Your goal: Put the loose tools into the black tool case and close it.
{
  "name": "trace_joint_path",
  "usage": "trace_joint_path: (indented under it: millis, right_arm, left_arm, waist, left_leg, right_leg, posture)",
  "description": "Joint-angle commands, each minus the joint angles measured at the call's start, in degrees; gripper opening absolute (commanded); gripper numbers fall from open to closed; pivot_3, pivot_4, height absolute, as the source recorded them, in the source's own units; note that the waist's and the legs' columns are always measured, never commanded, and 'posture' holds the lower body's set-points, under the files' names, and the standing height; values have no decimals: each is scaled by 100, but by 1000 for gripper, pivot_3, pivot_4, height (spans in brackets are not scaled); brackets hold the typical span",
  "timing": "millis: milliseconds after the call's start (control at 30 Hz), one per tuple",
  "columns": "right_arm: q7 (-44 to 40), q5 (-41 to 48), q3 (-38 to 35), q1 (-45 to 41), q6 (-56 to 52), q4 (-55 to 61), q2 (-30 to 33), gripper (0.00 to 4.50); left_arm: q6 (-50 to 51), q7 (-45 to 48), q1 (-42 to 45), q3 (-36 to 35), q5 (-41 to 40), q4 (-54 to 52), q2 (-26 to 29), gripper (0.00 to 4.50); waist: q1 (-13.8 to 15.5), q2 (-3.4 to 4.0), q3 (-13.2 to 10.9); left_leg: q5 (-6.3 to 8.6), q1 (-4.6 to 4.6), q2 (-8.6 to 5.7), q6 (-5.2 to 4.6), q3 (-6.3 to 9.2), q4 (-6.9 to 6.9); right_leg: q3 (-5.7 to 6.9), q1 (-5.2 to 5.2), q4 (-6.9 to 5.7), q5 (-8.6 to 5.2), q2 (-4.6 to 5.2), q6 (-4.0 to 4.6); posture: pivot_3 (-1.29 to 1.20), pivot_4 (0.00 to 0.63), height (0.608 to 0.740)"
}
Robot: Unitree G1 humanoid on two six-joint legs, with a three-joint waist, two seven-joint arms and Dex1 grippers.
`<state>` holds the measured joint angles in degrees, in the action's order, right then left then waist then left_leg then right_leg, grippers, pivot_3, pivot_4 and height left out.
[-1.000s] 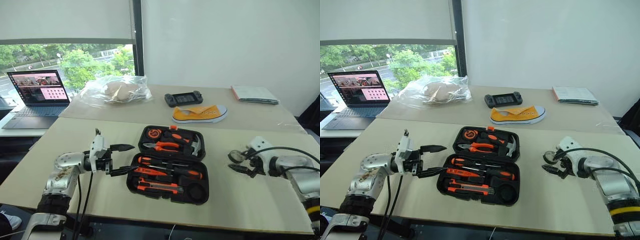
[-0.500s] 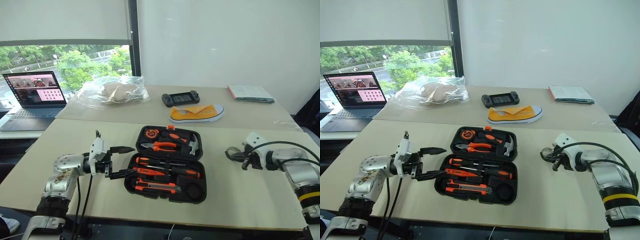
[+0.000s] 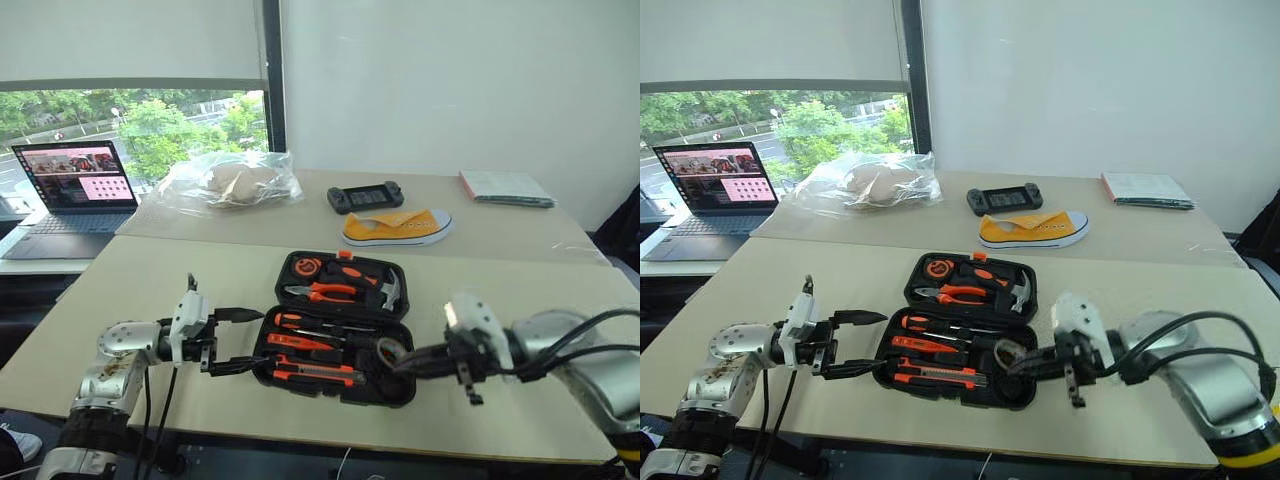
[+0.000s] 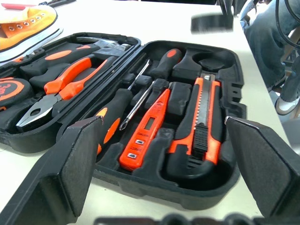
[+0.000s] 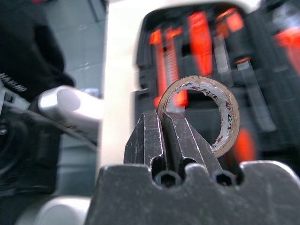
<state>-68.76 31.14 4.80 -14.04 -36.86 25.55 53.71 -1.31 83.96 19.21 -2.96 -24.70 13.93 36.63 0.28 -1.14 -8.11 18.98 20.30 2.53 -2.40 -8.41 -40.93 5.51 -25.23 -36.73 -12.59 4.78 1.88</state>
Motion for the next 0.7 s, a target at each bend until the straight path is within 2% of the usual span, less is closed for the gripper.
trace_joint_path:
  millis: [33,200,333,500,567,600,700]
  right_arm:
    - [256,-220,173,35,-106,160,16,47]
    - [260,-949,744,-52,54,-82,277,47]
    - [-18,-1010,976,-140,-172,-24,579,47]
    - [290,-1214,1182,-450,-178,-244,203,47]
    - [186,-1166,1158,-510,-191,-213,213,762]
    - [131,-1026,1007,-514,-172,-208,190,965]
    - [-255,-238,210,-350,193,-202,31,2053]
  left_arm:
    - [-117,-5,-24,14,-6,-190,10,4500]
    - [-126,-25,42,34,14,-169,20,4500]
    - [-143,-37,70,8,21,-137,55,4500]
    - [-162,-135,97,-27,55,-68,61,4500]
    - [-141,-213,99,-54,65,-59,61,4500]
    - [-114,-296,102,-92,66,-38,63,4500]
    - [-95,-722,157,-246,117,97,34,4500]
  waist:
    - [14,-1,0]
    - [25,-2,0]
    - [27,-3,-1]
    - [45,-11,0]
    - [38,-12,-1]
    - [37,-12,-1]
    - [39,-14,-2]
  left_leg:
    - [0,0,-1,-1,0,-1]
    - [0,1,-1,0,-1,0]
    - [0,1,0,1,-2,-1]
    - [1,2,-1,-1,0,-1]
    - [1,2,-1,-1,-1,-1]
    - [1,2,-1,-1,-1,-1]
    - [0,3,0,-1,-1,0]
  right_leg:
    - [-1,0,0,0,1,-1]
    - [1,-2,-1,0,-5,-1]
    - [4,-1,4,0,-11,-1]
    - [6,1,8,-1,-9,-3]
    - [6,1,7,-1,-10,-3]
    - [6,1,6,-1,-10,-3]
    - [5,-1,6,-1,-10,-3]
  posture:
    - [0,150,740]
    - [0,150,740]
    - [0,150,740]
    - [0,150,740]
    - [0,150,740]
    - [0,150,740]
    - [0,150,740]
